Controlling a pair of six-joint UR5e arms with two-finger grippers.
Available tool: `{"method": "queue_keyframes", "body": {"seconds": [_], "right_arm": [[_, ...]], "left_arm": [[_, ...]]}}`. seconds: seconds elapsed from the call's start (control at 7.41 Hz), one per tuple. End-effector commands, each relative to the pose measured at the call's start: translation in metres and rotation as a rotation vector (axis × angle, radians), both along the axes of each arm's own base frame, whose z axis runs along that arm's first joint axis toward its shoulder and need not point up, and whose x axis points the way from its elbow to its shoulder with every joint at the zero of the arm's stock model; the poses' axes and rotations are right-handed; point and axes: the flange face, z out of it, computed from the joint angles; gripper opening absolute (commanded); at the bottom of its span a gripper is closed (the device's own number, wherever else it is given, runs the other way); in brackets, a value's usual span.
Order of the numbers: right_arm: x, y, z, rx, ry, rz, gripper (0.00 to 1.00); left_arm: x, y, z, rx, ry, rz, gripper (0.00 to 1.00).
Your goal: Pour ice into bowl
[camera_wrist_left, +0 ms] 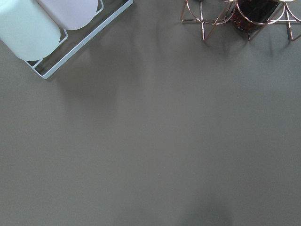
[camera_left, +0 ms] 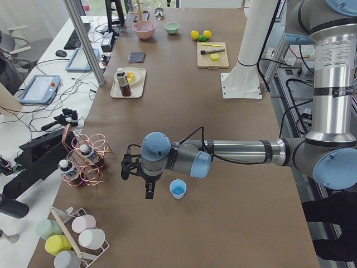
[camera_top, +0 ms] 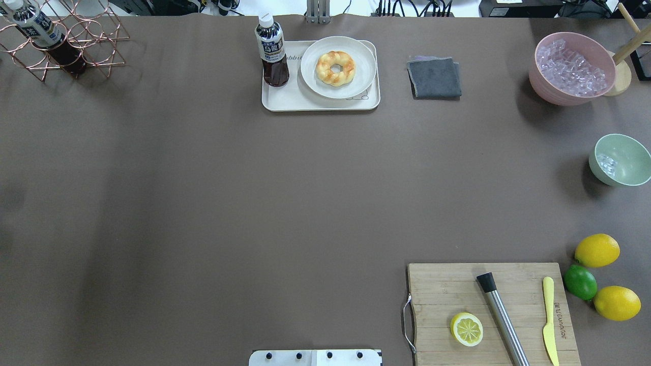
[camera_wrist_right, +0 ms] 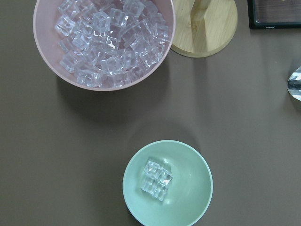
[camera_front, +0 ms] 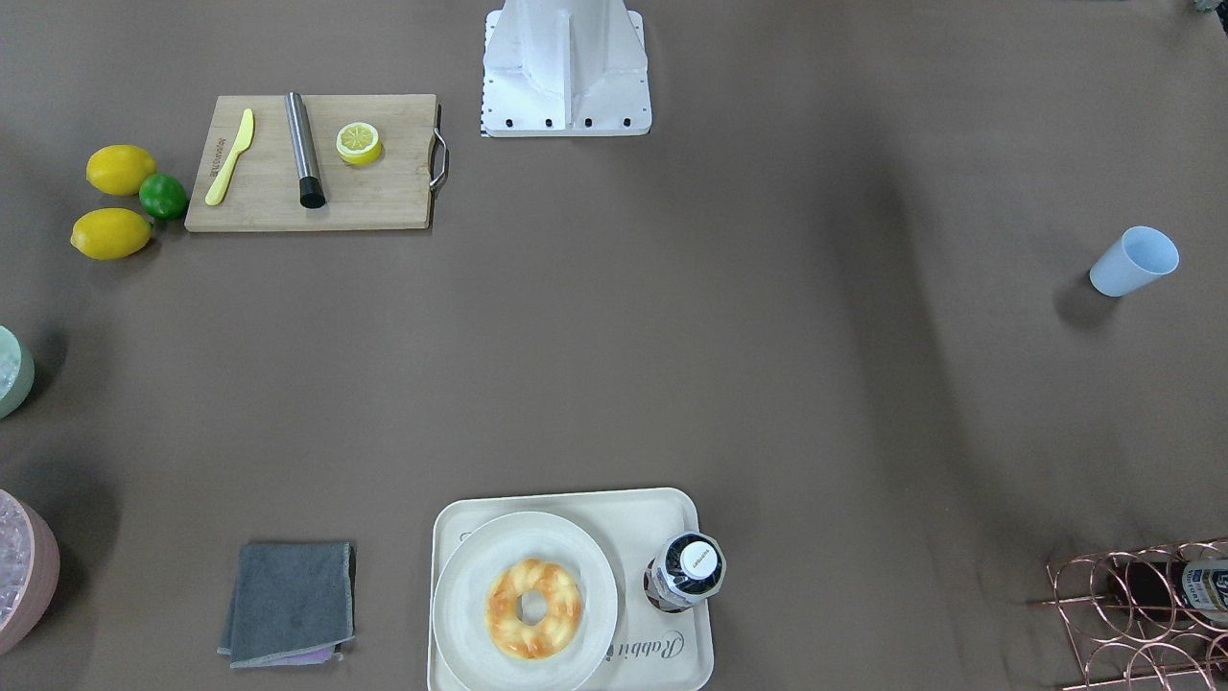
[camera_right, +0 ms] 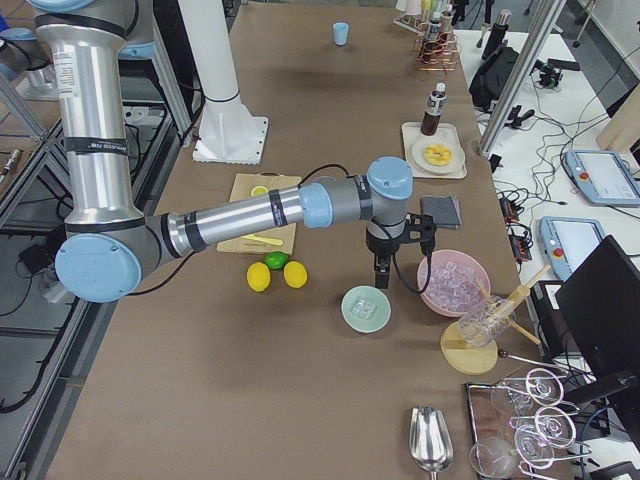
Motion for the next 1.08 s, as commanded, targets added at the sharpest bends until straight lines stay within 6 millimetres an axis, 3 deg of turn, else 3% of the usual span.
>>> {"method": "queue_keyframes", "body": {"seconds": [0.0, 0.54, 0.95], "right_arm": [[0.013, 0.017, 0.02, 0.002, -0.022, -0.019, 0.99], [0.02, 0.038, 0.065, 0.026, -0.036, -0.016, 1.0], [0.024, 0.041, 0.075, 0.011, -0.027, -0.008, 1.0]], "left_arm": [[0.001, 0.001, -0.007, 0.01, 0.003, 0.001, 0.97], [0.003, 0.0, -0.003, 0.005, -0.003, 0.006, 0.97], [0.005, 0.0, -0.006, 0.011, -0.002, 0.01, 0.97]]}}
